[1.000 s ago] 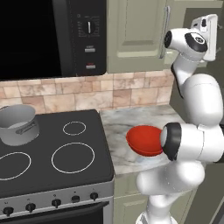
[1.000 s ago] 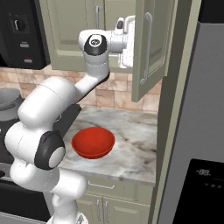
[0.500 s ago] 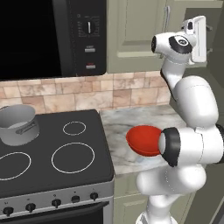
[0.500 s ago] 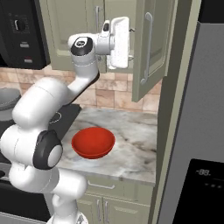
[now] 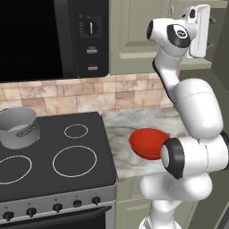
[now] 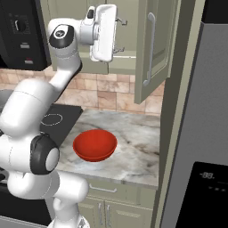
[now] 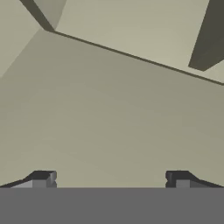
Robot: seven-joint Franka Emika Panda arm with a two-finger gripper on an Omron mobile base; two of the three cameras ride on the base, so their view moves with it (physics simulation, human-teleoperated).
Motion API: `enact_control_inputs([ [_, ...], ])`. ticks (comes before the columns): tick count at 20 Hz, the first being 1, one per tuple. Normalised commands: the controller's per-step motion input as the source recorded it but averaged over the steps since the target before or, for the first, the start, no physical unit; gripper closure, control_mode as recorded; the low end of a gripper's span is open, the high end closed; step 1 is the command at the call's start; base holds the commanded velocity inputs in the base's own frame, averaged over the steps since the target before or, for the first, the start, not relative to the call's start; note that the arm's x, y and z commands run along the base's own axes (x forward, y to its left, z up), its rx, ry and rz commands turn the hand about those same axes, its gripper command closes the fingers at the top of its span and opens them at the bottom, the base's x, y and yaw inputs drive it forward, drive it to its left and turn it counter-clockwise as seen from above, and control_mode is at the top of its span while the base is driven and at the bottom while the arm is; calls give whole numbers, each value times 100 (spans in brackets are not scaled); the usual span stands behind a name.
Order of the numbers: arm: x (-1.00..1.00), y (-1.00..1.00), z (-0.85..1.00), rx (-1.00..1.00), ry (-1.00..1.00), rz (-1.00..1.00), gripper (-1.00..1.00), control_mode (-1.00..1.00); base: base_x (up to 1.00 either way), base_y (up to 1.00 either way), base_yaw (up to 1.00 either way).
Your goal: Open the cabinet and move the ladle to the pot. Then close the cabinet.
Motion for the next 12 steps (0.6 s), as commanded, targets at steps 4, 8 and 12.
enact_control_inputs([
  [4,-19,44,0,17,-1,0,-100,-100,0,0,0],
  [8,-28,44,0,9,1,0,-100,-100,0,0,0],
  [12,-35,14,0,7,6,12,-100,-100,0,0,0],
])
